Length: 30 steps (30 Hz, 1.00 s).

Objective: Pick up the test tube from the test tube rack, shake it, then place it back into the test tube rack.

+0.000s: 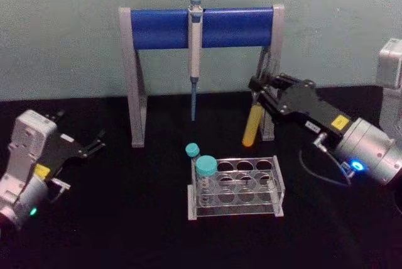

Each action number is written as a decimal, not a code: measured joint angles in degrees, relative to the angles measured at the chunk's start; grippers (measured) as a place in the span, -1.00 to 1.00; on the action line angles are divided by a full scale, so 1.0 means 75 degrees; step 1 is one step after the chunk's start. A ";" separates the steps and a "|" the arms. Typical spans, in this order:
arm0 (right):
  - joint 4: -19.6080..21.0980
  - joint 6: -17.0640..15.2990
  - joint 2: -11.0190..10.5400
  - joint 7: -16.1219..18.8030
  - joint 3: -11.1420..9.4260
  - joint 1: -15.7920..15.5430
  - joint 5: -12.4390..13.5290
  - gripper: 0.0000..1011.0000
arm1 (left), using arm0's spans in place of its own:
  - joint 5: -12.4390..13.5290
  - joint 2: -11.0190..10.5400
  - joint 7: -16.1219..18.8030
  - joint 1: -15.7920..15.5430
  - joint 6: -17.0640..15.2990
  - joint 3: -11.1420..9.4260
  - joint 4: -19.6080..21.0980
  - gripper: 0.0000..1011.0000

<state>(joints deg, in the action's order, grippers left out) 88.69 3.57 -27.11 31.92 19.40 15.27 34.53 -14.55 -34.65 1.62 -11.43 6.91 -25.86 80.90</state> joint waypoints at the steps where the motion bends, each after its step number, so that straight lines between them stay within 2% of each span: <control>1: -0.0013 -0.0024 -0.0007 0.0103 0.0028 0.0018 0.0069 -0.54 | 0.0000 0.0000 0.0000 0.0000 0.0000 0.0000 0.0000 0.98; 6: -0.0025 -0.0221 -0.0181 0.0669 0.0187 0.0099 0.0464 -0.54 | 0.0000 0.0000 0.0000 0.0000 0.0000 0.0000 -0.0001 0.98; 9: 0.0114 -0.0385 -0.0469 0.1011 0.0235 0.0079 0.0712 -0.54 | 0.0000 0.0000 0.0000 0.0001 0.0000 0.0000 0.0000 0.98; 11: 0.0152 -0.0414 -0.0531 0.1051 0.0235 0.0060 0.0749 -0.54 | 0.0000 0.0000 0.0000 0.0000 0.0000 0.0000 0.0000 0.98; 13: 0.0318 -0.0484 -0.0792 0.1113 0.0204 -0.0053 0.0856 -0.54 | 0.0000 0.0000 0.0000 0.0000 0.0000 0.0000 -0.0001 0.98; 15: 0.0406 -0.0513 -0.0923 0.1103 0.0173 -0.0110 0.0877 -0.54 | 0.0000 0.0000 0.0000 0.0000 0.0000 0.0000 0.0000 0.98; 16: 0.0511 -0.0548 -0.1081 0.1069 0.0131 -0.0181 0.0882 -0.54 | 0.0000 0.0000 0.0000 0.0000 0.0000 0.0000 0.0000 0.98; 20: 0.0711 -0.0610 -0.1425 0.0843 0.0024 -0.0330 0.0863 -0.54 | 0.0000 0.0000 0.0000 0.0000 0.0000 0.0000 0.0000 0.98; 23: 0.0806 -0.0575 -0.1542 0.0448 -0.0084 -0.0452 0.0769 -0.54 | -0.0001 0.0000 0.0000 0.0000 0.0000 0.0000 0.0000 0.98; 27: 0.0829 -0.0362 -0.1472 -0.0055 -0.0190 -0.0550 0.0512 -0.54 | 0.0000 0.0000 0.0000 0.0000 0.0000 0.0000 0.0000 0.98; 30: 0.0731 -0.0082 -0.1242 -0.0341 -0.0215 -0.0563 0.0272 -0.54 | 0.0000 0.0000 0.0000 0.0000 0.0000 0.0000 0.0000 0.98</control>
<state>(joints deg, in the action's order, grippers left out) 94.17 2.96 -36.42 29.36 17.79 11.05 36.58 -14.55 -34.65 1.62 -11.43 6.91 -25.86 80.90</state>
